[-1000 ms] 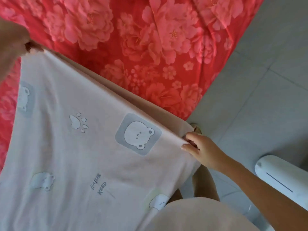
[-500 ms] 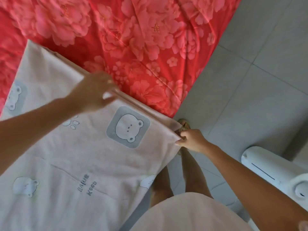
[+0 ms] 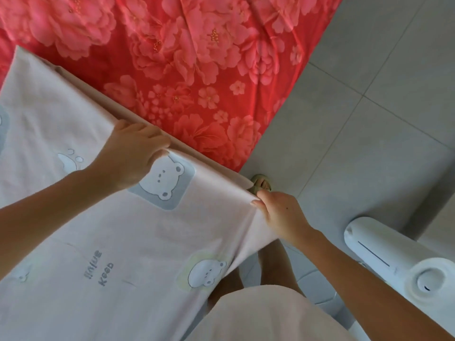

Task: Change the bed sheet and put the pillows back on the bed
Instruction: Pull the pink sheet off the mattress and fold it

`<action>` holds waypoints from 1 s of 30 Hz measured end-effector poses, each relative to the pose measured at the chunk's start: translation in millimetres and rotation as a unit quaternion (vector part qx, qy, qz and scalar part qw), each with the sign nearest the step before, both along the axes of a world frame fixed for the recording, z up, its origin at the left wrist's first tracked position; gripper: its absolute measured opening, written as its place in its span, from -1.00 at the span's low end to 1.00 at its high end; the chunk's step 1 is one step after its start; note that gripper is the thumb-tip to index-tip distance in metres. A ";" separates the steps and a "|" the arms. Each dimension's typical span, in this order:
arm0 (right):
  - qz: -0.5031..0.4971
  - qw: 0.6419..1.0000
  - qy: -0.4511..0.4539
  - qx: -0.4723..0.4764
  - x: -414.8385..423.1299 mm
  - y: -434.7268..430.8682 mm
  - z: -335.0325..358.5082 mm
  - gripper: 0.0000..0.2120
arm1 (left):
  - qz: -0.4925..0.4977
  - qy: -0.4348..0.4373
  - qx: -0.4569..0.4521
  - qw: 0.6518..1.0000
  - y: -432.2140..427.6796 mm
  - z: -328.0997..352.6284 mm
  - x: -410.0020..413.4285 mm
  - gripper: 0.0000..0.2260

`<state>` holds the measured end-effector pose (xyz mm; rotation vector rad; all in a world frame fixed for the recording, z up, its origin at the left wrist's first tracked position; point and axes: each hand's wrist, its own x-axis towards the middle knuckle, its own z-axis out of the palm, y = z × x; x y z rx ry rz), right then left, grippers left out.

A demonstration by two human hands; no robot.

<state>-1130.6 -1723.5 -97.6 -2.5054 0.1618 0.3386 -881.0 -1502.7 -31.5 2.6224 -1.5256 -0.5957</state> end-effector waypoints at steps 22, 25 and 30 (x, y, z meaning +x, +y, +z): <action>-0.063 0.924 0.308 0.219 33.0 4.4 37.2 -0.88 | 0.571 0.287 -0.008 0.769 4.4 20.4 -145.5 -0.83; -0.123 0.899 0.302 0.292 37.5 21.7 82.1 -0.89 | 0.562 0.463 -0.054 0.683 -10.6 46.0 -196.6 -0.90; -0.113 0.900 0.309 0.284 48.4 60.3 123.1 -0.83 | 0.639 0.481 -0.172 0.575 -9.4 80.9 -249.6 -0.78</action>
